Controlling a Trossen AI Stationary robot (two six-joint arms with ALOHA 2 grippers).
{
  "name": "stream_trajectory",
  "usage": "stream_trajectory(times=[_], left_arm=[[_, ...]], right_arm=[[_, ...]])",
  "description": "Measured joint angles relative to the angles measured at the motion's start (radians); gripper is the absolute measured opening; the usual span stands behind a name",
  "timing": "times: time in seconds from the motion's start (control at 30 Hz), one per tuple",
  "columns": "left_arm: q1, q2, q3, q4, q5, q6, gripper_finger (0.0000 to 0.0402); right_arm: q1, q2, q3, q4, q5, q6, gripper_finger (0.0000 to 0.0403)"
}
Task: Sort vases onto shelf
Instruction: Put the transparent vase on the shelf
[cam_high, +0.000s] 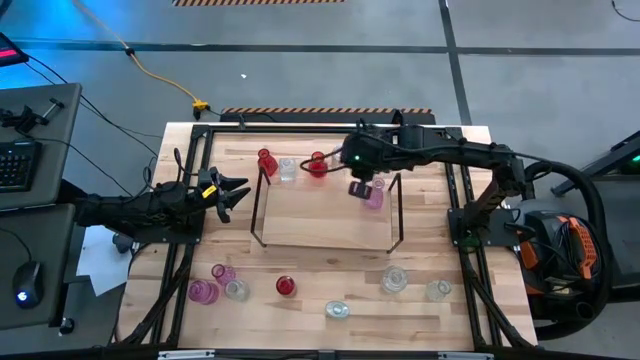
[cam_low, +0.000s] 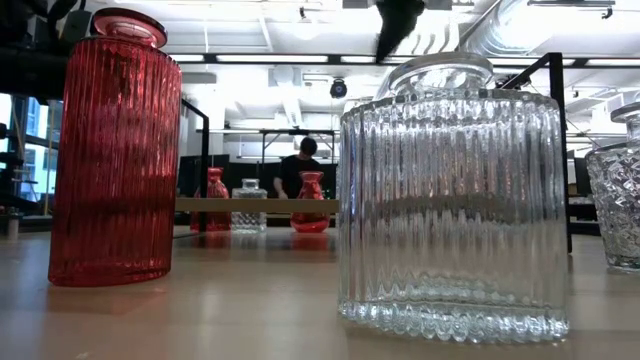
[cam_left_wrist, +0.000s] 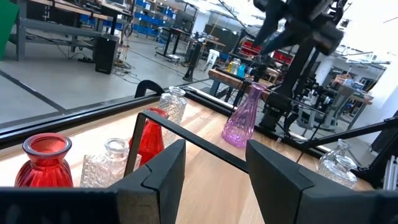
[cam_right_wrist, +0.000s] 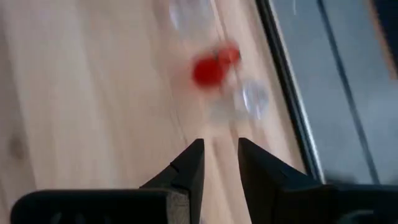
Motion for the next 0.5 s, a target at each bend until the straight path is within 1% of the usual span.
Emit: stream_trajectory(times=[0.1,0.17,0.27,0.4,0.5], left_arm=[[0.0,0.0,0.0,0.0,0.0,0.0,0.0158],[0.0,0.0,0.0,0.0,0.0,0.0,0.0158],[0.0,0.0,0.0,0.0,0.0,0.0,0.0158],[0.0,0.0,0.0,0.0,0.0,0.0,0.0158],[0.0,0.0,0.0,0.0,0.0,0.0,0.0158]], right_arm=[[-0.015,0.028,0.002,0.129,-0.154,-0.095,0.0078],[-0.036,0.058,0.002,0.179,-0.223,-0.137,0.0078],[-0.079,0.096,0.001,0.216,-0.239,-0.191,0.0078],[-0.148,0.145,0.001,0.212,-0.242,-0.244,0.0078],[-0.203,0.166,0.0,0.191,-0.289,-0.266,0.0078]])
